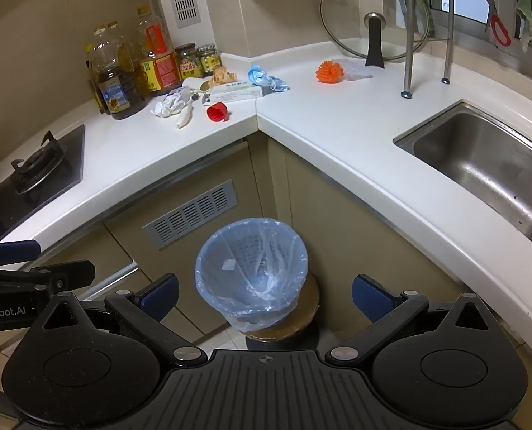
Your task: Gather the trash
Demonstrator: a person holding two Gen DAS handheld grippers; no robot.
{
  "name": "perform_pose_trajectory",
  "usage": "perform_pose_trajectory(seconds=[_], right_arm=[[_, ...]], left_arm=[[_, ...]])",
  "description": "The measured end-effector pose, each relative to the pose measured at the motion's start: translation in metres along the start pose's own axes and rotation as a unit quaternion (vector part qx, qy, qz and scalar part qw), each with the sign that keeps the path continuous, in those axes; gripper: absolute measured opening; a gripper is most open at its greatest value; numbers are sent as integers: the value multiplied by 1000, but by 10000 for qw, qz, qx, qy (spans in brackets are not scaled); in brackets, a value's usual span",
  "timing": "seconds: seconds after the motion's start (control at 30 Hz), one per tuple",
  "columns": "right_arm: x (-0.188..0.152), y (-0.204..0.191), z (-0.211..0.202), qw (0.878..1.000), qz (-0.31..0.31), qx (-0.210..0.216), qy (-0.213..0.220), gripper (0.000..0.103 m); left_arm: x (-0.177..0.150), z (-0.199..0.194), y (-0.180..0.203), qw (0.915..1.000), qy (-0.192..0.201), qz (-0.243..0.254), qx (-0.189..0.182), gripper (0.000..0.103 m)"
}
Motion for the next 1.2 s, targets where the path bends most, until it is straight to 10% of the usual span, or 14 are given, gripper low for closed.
perform_pose_trajectory(seconds=[1.2], right_arm=[[2,6,0,10000,-16,-15,0,103]], left_arm=[[0,0,0,10000,-33,-18,-8,82]])
Point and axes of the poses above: each gripper's, at about its wrist camera, not at the fingertips, and z roughly the way its jaws point, y to its right, x to its top, the point moved 1 cm from there along z, roughly the way its jaws point, and after that the axes turned 3 degrees about z, right-handed, at the moved point
